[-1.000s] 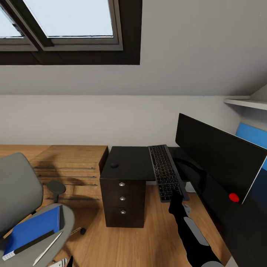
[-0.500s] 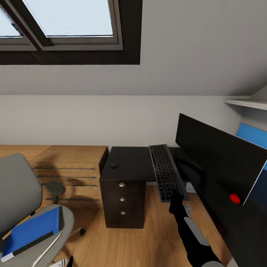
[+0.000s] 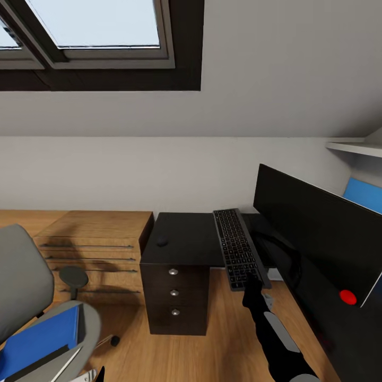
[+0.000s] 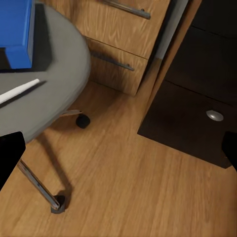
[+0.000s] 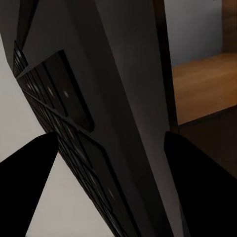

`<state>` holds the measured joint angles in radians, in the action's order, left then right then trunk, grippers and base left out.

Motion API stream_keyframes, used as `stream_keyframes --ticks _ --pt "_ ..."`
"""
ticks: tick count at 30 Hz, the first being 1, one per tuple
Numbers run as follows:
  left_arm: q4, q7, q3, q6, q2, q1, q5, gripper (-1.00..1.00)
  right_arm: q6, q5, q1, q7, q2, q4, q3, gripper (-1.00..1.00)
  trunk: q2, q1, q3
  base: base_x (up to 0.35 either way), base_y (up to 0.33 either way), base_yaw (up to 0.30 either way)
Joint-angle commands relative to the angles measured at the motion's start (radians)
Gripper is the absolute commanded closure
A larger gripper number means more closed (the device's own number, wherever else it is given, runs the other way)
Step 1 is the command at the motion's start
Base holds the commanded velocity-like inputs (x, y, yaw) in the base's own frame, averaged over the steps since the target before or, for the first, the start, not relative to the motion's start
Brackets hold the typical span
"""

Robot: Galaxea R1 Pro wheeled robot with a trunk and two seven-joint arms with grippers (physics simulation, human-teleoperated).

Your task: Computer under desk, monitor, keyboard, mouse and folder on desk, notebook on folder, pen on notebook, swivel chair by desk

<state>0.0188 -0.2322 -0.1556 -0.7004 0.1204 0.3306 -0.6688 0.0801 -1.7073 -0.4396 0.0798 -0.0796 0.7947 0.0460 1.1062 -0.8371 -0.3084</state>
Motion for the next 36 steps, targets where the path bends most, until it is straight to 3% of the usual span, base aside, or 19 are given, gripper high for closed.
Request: stream_keyframes --ticks 1,10,36 --pt "-0.001 -0.006 -0.007 -0.002 0.0 0.001 -0.011 -1.0 -0.004 -0.011 -0.001 0.006 0.003 -0.002 0.001 1.0 0.001 0.0 -0.001 0.009 0.0 0.0" --pt "-0.001 -0.006 -0.008 -0.002 -0.003 0.001 -0.011 -1.0 -0.058 -0.011 -0.001 0.009 0.01 -0.035 0.002 1.0 0.001 0.0 -0.001 0.002 0.0 0.0" --pt "-0.001 -0.005 -0.007 -0.002 -0.011 0.001 -0.011 -1.0 -0.058 -0.012 -0.001 0.029 0.014 -0.037 0.001 1.0 0.001 0.0 -0.001 0.031 0.0 0.0"
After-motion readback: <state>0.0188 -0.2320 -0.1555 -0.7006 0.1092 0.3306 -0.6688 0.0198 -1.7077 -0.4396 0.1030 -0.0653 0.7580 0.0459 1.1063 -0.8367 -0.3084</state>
